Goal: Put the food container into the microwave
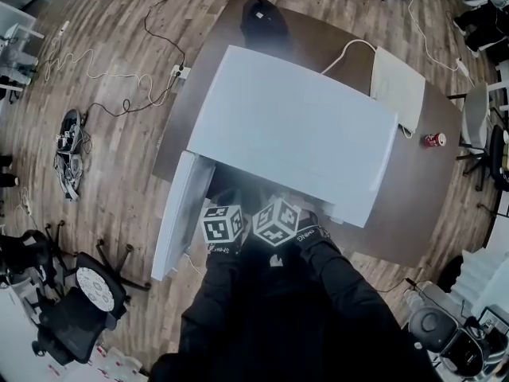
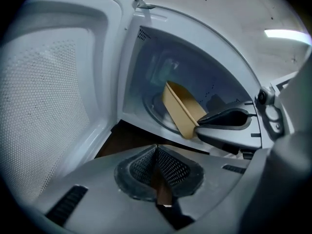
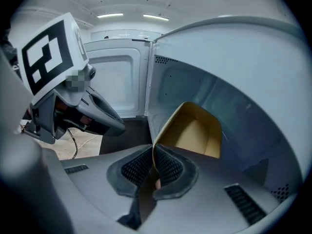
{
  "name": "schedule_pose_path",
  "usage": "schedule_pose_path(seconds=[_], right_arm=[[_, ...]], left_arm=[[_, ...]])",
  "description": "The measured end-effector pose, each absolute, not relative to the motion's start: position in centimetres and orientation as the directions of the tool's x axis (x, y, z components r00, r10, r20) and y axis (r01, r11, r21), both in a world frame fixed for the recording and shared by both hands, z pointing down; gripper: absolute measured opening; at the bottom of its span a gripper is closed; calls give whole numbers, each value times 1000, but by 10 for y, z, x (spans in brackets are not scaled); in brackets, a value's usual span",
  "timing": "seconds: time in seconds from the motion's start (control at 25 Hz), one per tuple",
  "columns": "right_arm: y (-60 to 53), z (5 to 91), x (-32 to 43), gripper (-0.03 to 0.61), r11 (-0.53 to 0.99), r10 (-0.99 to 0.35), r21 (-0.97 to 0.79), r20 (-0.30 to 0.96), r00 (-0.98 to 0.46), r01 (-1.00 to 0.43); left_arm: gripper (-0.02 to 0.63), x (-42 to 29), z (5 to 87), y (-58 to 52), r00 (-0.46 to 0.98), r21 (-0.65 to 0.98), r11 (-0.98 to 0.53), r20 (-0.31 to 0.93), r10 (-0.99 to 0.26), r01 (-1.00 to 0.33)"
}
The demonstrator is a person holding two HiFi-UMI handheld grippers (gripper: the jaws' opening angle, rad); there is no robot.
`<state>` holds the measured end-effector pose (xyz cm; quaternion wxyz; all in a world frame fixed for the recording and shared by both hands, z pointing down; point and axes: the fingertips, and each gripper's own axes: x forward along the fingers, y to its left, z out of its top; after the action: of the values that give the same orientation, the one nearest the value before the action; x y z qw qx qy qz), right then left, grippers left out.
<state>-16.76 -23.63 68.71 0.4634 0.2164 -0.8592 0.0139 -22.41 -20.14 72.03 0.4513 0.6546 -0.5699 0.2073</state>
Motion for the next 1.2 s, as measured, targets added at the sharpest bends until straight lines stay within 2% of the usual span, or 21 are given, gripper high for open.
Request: schedule_pose_path(seconds=[0.56,0.88,1.08,1.2], right_arm=[[-258,704,-170,38,889,-420,264,793,-441,-373],[-249,681,-166,94,875,-451,272,756,-474,-400],[-221,656,-159,89,858,-471,237,717,-514,-456],[-199,640,-145,61,835,-490,204,696,-525,-510]], left_arm=[[34,-227,726,-202,266,357,64,792,-550,-932],[34,-219,716,-193,266,354,50,781,-565,-934],[34,-208,704,-179,277,354,21,766,-580,-935],[34,-195,693,-167,289,360,3,753,-591,-933]])
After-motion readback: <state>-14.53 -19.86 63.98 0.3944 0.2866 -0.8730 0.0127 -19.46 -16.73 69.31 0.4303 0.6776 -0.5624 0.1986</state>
